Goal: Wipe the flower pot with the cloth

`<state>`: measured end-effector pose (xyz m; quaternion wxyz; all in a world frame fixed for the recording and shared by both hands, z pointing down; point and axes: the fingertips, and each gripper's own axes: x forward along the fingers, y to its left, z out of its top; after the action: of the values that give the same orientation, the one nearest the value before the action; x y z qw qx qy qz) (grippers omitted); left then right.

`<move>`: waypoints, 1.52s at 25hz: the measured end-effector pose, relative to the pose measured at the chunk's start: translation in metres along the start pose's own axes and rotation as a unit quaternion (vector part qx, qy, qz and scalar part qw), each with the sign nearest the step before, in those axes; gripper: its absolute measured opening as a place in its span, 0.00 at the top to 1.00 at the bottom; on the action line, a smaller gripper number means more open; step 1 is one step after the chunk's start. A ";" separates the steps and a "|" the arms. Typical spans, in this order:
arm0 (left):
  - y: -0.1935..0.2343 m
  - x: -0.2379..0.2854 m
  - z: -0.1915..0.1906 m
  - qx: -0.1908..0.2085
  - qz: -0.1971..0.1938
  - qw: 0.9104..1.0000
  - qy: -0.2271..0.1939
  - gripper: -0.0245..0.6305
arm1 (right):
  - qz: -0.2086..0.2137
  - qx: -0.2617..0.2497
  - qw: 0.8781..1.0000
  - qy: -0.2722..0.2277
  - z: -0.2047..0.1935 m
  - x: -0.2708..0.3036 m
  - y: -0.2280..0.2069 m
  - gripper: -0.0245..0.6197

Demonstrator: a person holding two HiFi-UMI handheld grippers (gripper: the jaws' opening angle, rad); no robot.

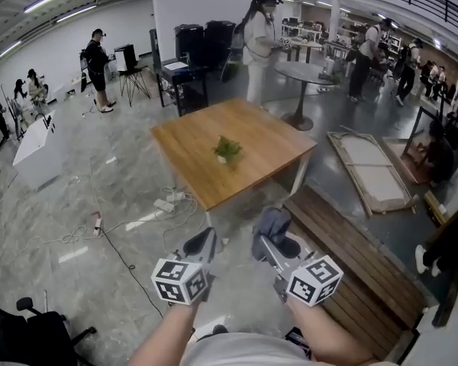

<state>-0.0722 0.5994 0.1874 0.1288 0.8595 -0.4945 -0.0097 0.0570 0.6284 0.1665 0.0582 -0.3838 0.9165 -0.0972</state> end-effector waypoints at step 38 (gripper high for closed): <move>0.223 0.368 0.006 -0.038 0.106 0.990 0.080 0.95 | 0.045 0.017 0.996 0.069 -0.002 0.289 -0.342 0.85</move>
<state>-0.0744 0.1777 0.2742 0.2008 0.7945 -0.5705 0.0540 0.0915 0.1873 0.2348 0.0060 -0.3332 0.9330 -0.1359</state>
